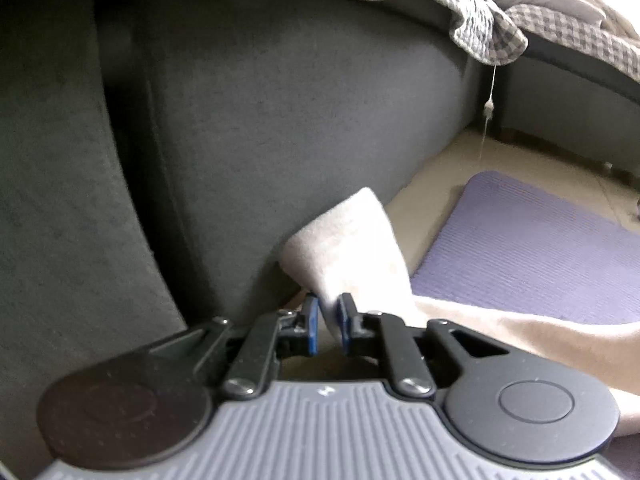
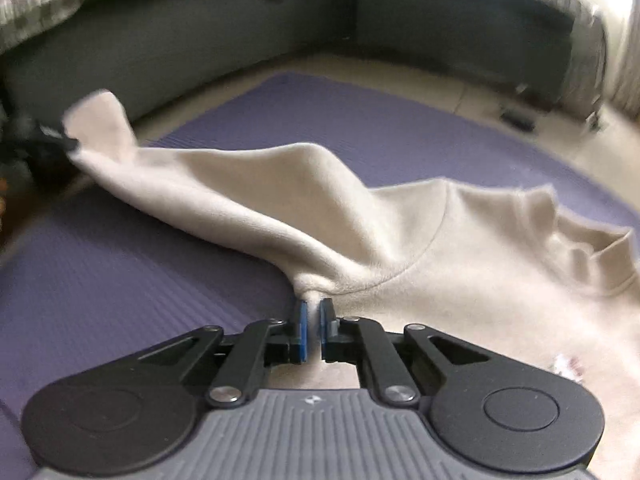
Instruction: Fold clothes
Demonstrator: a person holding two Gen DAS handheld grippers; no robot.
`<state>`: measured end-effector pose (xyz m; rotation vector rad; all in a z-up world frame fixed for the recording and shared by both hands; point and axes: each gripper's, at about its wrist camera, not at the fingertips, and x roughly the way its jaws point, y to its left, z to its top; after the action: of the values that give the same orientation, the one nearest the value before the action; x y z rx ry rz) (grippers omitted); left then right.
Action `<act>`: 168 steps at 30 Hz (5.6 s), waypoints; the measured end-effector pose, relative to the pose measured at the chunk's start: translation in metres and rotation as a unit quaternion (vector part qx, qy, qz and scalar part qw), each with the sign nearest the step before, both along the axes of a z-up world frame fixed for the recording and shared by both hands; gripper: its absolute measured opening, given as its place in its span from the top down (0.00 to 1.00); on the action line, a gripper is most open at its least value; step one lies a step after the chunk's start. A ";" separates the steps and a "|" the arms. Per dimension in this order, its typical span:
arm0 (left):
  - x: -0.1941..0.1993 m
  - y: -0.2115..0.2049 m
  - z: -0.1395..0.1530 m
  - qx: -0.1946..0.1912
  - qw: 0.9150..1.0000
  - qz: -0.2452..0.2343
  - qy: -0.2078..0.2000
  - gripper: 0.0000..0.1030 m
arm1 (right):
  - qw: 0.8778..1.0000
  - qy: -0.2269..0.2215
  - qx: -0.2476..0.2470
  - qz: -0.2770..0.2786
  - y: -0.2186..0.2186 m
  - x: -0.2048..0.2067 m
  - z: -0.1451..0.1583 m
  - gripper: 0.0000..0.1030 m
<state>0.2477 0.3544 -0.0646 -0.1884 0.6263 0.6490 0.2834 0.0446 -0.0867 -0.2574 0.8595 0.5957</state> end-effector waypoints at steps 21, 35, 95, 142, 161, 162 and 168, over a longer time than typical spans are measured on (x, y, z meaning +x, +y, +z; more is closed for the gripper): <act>0.039 -0.099 0.014 -0.083 0.954 -0.285 -0.037 0.75 | 0.978 -0.031 -0.144 0.148 0.027 0.161 0.013 0.57; 0.111 -0.124 -0.041 -0.131 0.911 -0.390 -0.012 0.77 | 0.975 -0.134 -0.145 0.099 0.019 0.166 -0.014 0.92; -0.173 -0.233 -0.005 -0.036 0.756 -0.606 0.246 0.25 | 0.976 0.059 -0.043 -0.204 -0.302 -0.278 0.032 0.24; -0.041 -0.349 -0.036 -0.034 0.884 -0.444 0.145 0.00 | 0.716 -0.091 0.156 -0.675 -0.589 -0.071 -0.038 0.73; -0.035 -0.347 -0.036 -0.035 0.873 -0.462 0.154 0.00 | 0.731 -0.092 0.099 -0.669 -0.587 -0.058 -0.026 0.91; -0.035 -0.347 -0.036 -0.035 0.871 -0.464 0.154 0.00 | 0.737 -0.087 0.083 -0.665 -0.585 -0.056 -0.026 0.90; -0.028 -0.347 -0.034 -0.041 0.867 -0.466 0.174 0.00 | 0.756 -0.073 0.062 -0.647 -0.567 -0.050 -0.017 0.45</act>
<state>0.2192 0.0070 -0.0984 0.1677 0.9899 -0.2978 0.2332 -0.5219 -0.1040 0.4281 0.6452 -0.6795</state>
